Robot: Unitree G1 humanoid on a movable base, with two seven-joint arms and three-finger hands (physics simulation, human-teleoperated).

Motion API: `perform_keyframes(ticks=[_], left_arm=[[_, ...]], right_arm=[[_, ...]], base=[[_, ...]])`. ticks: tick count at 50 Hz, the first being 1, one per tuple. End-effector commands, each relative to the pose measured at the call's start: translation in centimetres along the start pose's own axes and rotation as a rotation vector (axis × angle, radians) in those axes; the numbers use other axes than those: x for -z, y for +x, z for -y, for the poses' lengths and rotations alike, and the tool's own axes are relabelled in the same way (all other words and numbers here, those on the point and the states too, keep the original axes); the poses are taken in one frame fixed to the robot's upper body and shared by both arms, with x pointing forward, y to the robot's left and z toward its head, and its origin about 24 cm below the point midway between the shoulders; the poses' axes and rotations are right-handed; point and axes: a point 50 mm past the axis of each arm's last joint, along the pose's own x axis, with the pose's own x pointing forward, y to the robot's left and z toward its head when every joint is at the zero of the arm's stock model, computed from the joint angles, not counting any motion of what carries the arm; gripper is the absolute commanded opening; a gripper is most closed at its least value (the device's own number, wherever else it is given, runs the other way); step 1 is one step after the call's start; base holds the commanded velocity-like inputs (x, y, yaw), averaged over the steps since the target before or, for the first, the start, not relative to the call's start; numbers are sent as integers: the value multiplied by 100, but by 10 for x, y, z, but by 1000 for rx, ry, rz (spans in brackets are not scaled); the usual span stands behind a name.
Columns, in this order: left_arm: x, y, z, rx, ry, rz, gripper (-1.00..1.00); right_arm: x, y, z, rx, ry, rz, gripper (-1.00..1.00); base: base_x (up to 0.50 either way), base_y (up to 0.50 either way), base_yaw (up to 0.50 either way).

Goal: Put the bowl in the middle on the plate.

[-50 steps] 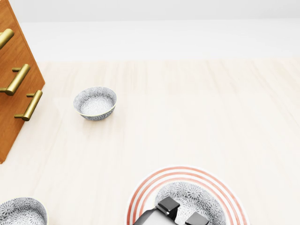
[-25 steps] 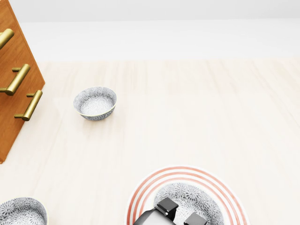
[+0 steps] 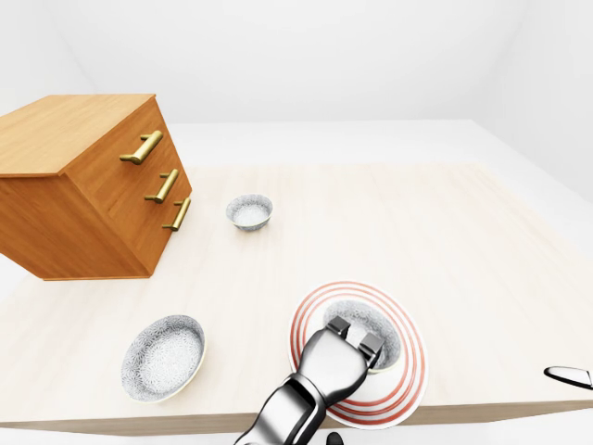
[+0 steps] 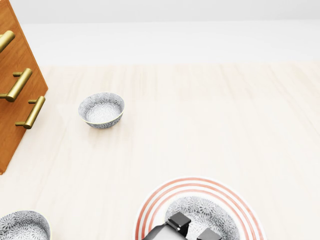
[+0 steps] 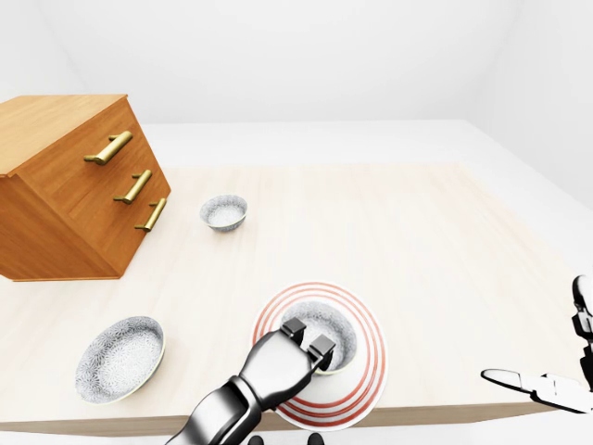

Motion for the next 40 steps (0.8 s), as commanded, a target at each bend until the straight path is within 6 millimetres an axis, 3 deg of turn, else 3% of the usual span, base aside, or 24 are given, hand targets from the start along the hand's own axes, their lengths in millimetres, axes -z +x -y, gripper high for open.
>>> perform_keyframes(ticks=[1, 2, 4, 5, 40], left_arm=[[-1, -1, -3, -11, 34, -13, -65], [-1, -2, -2, -7, 33, -11, -59], [-2, -2, -2, -6, 32, -9, -6], [-2, -2, -3, -4, 33, -8, 100], [0, -4, -9, 1, 16, -9, 100]], right_arm=[[1, 0, 0, 3, 2, -2, 100], [0, 0, 1, 3, 0, 0, 100], [0, 0, 1, 6, 2, 0, 100], [1, 0, 1, 6, 2, -2, 100], [-1, -1, 2, 4, -4, 3, 100]], base=[[0, 0, 0], [0, 0, 0], [0, 0, 0], [0, 0, 0], [0, 0, 0]])
